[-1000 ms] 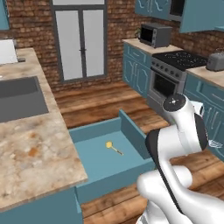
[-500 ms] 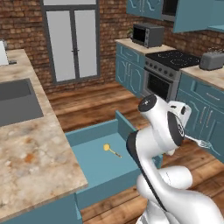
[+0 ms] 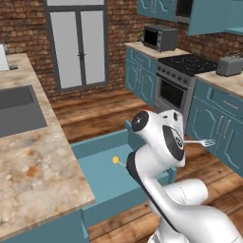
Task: Organize the utensils by type. Pick up the wooden spoons from the counter and place them in the open cabinet. Then pick up the metallic utensils from the counter and place them in the open drawer.
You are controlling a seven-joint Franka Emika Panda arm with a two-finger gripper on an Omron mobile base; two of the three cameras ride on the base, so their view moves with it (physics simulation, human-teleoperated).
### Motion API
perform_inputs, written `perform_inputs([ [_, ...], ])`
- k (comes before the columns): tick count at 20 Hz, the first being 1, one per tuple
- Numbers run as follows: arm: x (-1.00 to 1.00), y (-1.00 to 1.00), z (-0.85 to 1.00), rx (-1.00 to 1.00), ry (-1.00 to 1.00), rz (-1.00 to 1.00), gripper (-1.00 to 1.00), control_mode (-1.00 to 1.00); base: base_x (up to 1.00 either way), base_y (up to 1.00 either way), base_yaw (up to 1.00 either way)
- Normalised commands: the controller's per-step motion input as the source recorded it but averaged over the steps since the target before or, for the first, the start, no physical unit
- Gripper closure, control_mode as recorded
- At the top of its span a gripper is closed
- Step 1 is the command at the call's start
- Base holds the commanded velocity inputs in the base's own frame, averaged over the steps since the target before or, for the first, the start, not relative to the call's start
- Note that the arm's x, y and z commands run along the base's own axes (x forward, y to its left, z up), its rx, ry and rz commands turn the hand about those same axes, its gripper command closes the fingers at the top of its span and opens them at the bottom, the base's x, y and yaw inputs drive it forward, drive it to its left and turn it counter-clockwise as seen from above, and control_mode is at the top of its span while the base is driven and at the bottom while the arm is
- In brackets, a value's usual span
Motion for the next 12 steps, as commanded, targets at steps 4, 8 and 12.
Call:
perform_inputs([
  [4,0.12,0.08,-0.30,-0.22,0.31,0.66,1.00,-1.00,0.00,0.00,0.00],
  [8,0.07,0.15,-0.14,-0.17,0.35,0.66,1.00,-1.00,0.00,0.00,0.00],
  [12,0.30,0.34,0.05,-0.01,0.40,0.41,1.00,-1.00,0.00,0.00,0.00],
])
